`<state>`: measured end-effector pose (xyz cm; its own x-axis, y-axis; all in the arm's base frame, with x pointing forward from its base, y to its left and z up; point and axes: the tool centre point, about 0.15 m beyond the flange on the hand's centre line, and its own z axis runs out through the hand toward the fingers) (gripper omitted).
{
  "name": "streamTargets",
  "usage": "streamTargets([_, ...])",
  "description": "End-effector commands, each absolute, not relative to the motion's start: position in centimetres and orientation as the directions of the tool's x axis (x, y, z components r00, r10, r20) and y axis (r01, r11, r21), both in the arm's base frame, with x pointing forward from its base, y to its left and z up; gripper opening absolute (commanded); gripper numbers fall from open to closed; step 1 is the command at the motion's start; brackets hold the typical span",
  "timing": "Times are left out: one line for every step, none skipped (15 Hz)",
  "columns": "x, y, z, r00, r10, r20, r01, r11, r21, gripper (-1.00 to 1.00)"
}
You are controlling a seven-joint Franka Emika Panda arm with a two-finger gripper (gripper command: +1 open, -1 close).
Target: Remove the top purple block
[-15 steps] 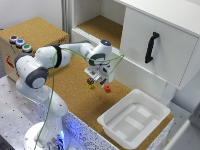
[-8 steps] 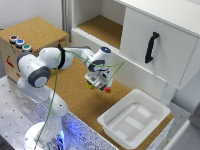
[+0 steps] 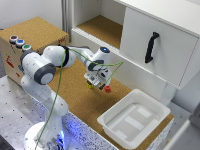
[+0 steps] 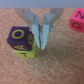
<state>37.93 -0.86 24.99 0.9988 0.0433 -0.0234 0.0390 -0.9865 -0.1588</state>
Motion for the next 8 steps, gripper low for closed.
streamTargets([38.9, 6.9, 26.7, 0.983, 0.18, -0.043, 0.166, -0.958, -0.232, -1.0])
streamTargets([38.3, 8.5, 27.7, 0.979, 0.203, -0.032, 0.187, -0.944, -0.271, -1.0])
streamTargets([38.0, 10.6, 28.3, 0.969, 0.244, -0.031, 0.223, -0.927, -0.301, -1.0])
streamTargets([38.2, 12.4, 28.3, 0.959, 0.283, -0.032, 0.258, -0.91, -0.324, -1.0])
streamTargets([38.7, 13.7, 28.1, 0.952, 0.304, -0.024, 0.28, -0.904, -0.324, -1.0])
streamTargets([39.2, 14.3, 27.9, 0.95, 0.311, -0.023, 0.286, -0.9, -0.33, -1.0])
streamTargets([39.6, 14.4, 28.0, 0.95, 0.313, -0.014, 0.291, -0.898, -0.329, -1.0])
streamTargets([39.8, 14.2, 28.1, 0.95, 0.311, -0.011, 0.291, -0.9, -0.325, -1.0])
